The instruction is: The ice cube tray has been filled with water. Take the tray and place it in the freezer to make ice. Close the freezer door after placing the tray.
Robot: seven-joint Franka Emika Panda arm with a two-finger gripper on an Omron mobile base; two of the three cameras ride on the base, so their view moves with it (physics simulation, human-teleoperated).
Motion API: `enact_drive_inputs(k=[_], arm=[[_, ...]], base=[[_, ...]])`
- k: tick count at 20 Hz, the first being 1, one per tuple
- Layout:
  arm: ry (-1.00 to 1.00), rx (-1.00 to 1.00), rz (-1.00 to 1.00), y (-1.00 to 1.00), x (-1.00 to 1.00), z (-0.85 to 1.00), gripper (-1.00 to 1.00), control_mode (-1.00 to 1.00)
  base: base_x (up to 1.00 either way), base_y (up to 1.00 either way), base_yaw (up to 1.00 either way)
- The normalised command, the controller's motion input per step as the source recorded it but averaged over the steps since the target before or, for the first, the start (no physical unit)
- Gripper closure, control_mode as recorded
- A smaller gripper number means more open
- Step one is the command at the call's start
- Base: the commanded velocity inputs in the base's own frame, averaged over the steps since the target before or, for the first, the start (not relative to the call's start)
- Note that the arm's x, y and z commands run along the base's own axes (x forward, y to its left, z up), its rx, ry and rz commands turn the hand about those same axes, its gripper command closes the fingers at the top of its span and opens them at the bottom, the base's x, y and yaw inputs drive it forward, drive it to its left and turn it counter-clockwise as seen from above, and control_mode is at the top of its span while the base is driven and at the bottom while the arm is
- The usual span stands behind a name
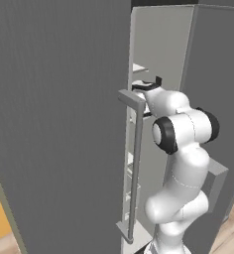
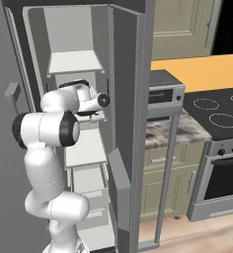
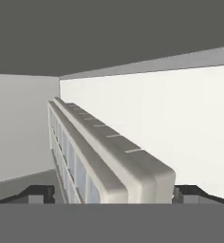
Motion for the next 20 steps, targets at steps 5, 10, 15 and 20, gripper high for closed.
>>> enact_drive_inputs(k=[5, 10, 15, 20], arm=[[0.11, 0.0, 0.0, 0.0, -0.52, -0.06, -1.0, -1.0], [0.37, 0.0, -0.02, 0.0, -0.18, 0.0, -1.0, -1.0], [0.42, 0.0, -0.01, -0.02, -0.04, 0.0, -1.0, -1.0], [0.12, 0.0, 0.0, -0.33, -0.75, 0.01, -1.0, -1.0]], base=[[0.0, 0.0, 0.0], [0.0, 0.0, 0.0], [0.0, 0.0, 0.0], [0.0, 0.0, 0.0]])
